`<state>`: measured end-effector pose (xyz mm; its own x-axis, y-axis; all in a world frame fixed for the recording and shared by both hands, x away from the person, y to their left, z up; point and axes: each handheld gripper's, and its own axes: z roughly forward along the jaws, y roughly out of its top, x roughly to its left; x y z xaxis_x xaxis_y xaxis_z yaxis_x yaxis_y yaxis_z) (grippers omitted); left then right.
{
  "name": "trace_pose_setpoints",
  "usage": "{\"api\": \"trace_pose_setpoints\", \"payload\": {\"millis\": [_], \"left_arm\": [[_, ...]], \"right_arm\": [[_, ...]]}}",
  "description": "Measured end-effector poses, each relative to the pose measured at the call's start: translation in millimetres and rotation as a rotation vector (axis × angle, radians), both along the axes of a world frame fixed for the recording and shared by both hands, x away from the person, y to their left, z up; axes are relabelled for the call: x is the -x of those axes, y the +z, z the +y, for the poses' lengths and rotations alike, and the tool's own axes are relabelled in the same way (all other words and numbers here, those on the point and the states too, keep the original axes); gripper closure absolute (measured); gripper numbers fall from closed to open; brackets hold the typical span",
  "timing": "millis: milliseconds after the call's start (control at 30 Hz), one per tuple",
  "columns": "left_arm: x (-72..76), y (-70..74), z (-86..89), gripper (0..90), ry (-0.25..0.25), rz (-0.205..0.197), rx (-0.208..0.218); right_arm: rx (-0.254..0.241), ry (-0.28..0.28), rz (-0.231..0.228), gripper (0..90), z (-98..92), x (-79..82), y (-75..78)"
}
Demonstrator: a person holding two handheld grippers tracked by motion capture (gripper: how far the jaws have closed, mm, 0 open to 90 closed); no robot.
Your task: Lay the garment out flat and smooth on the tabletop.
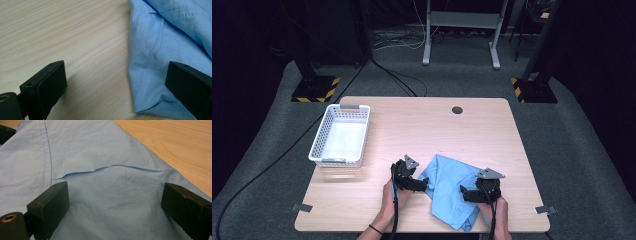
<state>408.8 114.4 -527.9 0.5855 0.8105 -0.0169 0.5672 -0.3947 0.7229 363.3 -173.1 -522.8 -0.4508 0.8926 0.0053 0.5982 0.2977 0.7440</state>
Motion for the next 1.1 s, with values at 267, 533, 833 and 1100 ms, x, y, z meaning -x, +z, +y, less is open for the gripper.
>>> {"api": "trace_pose_setpoints", "payload": {"millis": [267,533,833,1100], "left_arm": [[-0.3,0.0,0.0,3.8,-0.011,0.001,0.005],[-0.4,-0.1,0.2,4.0,-0.014,0.001,0.006],[-0.3,-0.1,0.1,4.1,-0.014,0.000,0.007],[-0.2,0.0,0.1,4.5,-0.016,-0.001,0.005]], "right_arm": [[0.031,0.022,-0.053,4.6,16.6,20.1,17.1],[0.088,0.178,-0.054,2.5,66.8,59.1,25.9],[0.144,0.276,-0.035,2.2,105.5,75.3,19.0],[0.242,0.286,-0.041,20.2,116.0,79.7,10.4]]}}
